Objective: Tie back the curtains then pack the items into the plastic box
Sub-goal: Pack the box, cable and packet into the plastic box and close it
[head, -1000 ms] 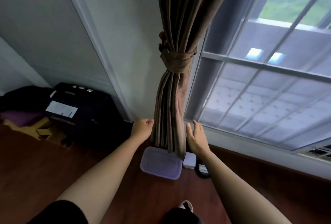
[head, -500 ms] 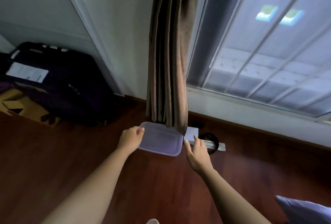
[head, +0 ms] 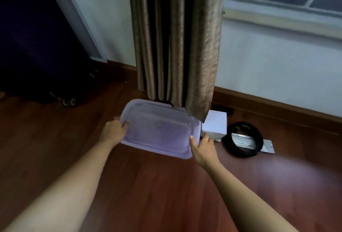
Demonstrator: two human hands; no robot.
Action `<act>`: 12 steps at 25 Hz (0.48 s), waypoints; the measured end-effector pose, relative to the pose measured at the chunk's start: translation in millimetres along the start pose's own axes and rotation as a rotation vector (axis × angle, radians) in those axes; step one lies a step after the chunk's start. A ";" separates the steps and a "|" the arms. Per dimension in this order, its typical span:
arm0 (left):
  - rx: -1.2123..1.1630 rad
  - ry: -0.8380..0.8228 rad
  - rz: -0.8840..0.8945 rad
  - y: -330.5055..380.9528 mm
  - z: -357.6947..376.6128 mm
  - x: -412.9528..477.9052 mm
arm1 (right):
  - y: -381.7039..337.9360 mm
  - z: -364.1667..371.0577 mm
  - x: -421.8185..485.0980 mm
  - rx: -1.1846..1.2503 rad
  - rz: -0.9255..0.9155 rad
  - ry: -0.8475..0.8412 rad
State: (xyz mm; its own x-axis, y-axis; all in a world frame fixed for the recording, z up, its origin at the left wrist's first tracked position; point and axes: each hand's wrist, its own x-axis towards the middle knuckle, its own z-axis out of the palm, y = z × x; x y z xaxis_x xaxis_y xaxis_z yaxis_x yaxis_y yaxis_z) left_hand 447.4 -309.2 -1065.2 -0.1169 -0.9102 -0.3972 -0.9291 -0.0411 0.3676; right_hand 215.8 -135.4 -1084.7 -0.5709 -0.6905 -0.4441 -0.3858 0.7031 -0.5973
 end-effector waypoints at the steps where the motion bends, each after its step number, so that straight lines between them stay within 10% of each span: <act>1: -0.009 0.023 -0.024 -5.7 13.1 15.4 | 10.1 13.2 15.2 0.020 0.009 0.004; 12: -0.203 -0.132 -0.174 -75.4 16.0 10.8 | 41.9 37.8 -6.7 0.002 -0.007 -0.189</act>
State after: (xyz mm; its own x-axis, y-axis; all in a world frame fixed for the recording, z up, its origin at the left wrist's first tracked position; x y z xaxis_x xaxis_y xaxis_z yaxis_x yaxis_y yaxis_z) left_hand 510.5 -309.3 -1110.7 -0.0195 -0.8212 -0.5703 -0.8514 -0.2854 0.4400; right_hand 230.8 -107.7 -1132.0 -0.4216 -0.7150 -0.5577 -0.3872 0.6981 -0.6022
